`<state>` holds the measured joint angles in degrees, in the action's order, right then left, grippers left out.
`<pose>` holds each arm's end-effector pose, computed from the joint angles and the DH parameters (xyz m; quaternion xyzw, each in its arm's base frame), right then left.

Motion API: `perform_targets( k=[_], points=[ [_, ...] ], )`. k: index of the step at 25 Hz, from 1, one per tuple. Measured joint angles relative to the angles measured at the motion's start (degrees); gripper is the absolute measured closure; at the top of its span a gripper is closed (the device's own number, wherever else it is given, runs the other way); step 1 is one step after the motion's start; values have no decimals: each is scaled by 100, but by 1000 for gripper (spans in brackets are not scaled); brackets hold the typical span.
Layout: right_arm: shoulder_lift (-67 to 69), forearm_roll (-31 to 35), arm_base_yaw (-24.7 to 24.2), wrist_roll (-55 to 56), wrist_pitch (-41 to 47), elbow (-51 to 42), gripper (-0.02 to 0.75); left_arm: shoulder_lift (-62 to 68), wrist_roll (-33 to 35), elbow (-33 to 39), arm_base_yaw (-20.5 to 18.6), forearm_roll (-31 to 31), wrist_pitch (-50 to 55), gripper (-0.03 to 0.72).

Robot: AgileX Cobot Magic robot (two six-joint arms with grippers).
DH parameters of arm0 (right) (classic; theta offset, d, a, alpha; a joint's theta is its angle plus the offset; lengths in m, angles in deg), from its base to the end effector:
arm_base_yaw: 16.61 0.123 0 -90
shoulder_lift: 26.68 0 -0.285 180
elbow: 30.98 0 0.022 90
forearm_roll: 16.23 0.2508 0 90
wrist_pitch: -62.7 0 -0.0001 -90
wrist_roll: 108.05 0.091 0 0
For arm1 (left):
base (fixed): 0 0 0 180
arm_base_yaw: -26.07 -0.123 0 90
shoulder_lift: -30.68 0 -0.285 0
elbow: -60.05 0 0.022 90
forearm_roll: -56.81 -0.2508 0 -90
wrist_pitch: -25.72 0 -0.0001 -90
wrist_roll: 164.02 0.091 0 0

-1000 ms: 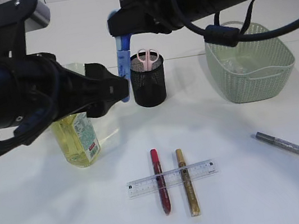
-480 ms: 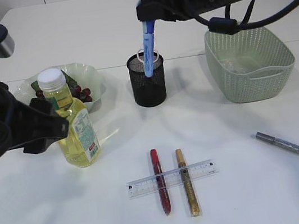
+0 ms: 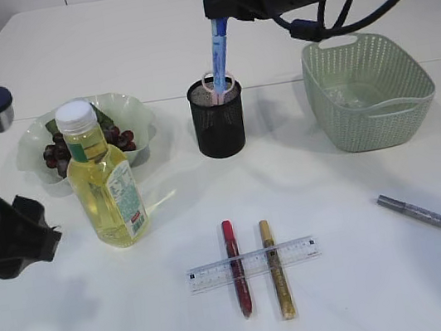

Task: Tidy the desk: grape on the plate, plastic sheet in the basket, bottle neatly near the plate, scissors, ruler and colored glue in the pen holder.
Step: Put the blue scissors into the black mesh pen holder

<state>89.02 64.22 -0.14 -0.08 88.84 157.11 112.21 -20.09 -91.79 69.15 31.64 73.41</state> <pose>0.4156 0.1642 0.2938 -0.1881 0.7970 0.2932 0.4934 0.1939 -0.1421 0.2631 0.1705 0.9484 0.0220 0.2665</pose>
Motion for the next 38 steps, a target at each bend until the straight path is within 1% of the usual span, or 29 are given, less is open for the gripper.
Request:
perform_targets(
  k=[2,5,13,17,21,26,28,29,34,36,38],
  points=[
    [172,4,0,-135,0,186,683,0,227,0,0,50,259,236],
    [455,17,0,-370,-12,508,683,0,391,0,0,105,530,236],
    [1405,111,0,-797,-272,1387,684,0,457,0,0,131,682,236],
    [1805,355,0,-1122,-311,1709,684,0,457,0,0,144,706,236],
    [2035,687,0,-1522,-326,1791,684,0,457,0,0,191,709,240],
    [2093,804,0,-1652,-330,1794,674,0,457,0,0,115,719,262],
    [2093,827,0,-1654,-317,1794,646,0,457,0,0,29,719,269],
    [2093,827,0,-1654,-290,1794,617,0,457,0,0,-26,719,272],
    [2093,833,0,-1664,-140,1804,373,0,460,0,0,-242,733,288],
    [2093,833,0,-1603,-128,1803,326,0,460,0,0,-245,867,301],
    [2033,821,0,-1512,-128,1803,307,0,501,0,0,-245,1061,307]
  ],
)
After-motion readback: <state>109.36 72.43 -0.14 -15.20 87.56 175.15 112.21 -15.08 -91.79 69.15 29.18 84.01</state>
